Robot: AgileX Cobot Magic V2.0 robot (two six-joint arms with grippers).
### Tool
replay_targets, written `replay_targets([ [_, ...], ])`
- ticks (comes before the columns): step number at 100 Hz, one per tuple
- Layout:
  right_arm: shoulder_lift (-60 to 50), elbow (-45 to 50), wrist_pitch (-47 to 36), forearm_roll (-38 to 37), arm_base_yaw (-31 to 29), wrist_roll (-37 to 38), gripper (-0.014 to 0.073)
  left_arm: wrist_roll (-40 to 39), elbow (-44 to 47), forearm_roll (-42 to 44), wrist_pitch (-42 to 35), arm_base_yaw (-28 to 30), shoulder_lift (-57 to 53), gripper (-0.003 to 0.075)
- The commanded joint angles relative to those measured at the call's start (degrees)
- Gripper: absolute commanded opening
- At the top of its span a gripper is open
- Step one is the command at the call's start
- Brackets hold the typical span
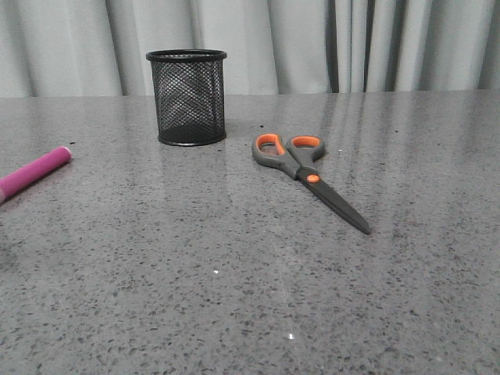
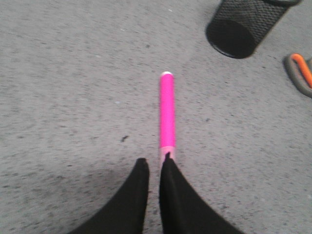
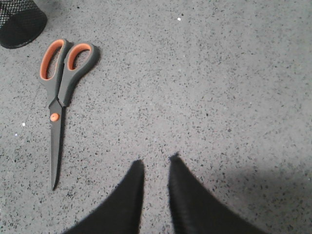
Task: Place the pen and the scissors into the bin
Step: 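Close the left gripper on the pink marker and lift it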
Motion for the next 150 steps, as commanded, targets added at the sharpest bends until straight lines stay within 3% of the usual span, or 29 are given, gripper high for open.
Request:
replay_targets([
  [1, 0.2, -2.4, -3.0, 1.0, -0.3, -0.8, 0.0296, 3.2, -2.1, -6.5, -2.6, -0.3, 2.0, 0.0246],
  [9, 0.2, -2.4, -3.4, 1.0, -0.3, -0.8, 0.0379, 4.8, -2.1, -9.4, -2.6, -0.3, 3.8, 0.0412],
  [16, 0.2, -2.4, -3.5, 1.0, -0.3, -0.8, 0.0384, 8.6, -2.2, -12.3, -2.6, -0.4, 5.1, 0.046],
  [30, 0.2, -2.4, -3.5, 1.0, -0.3, -0.8, 0.038, 18.1, -2.6, -18.2, -2.6, -0.4, 8.2, 0.0412],
  [53, 0.2, -2.4, -3.7, 1.0, -0.3, -1.0, 0.038, 27.1, -7.7, -17.7, 1.0, -1.1, 16.1, 0.0345],
  [77, 0.2, -2.4, -3.9, 1.0, -0.3, -1.0, 0.038, 26.6, -14.4, -8.8, 1.9, -7.2, 26.3, 0.0345],
  [98, 0.2, -2.4, -3.9, 1.0, -0.3, -1.0, 0.038, 18.6, -18.3, 2.2, 0.9, -11.1, 34.0, 0.0345],
  [150, 0.2, -2.4, -3.9, 1.0, -0.3, -1.0, 0.038, 18.4, -21.0, 4.2, -1.5, -11.4, 41.6, 0.034],
])
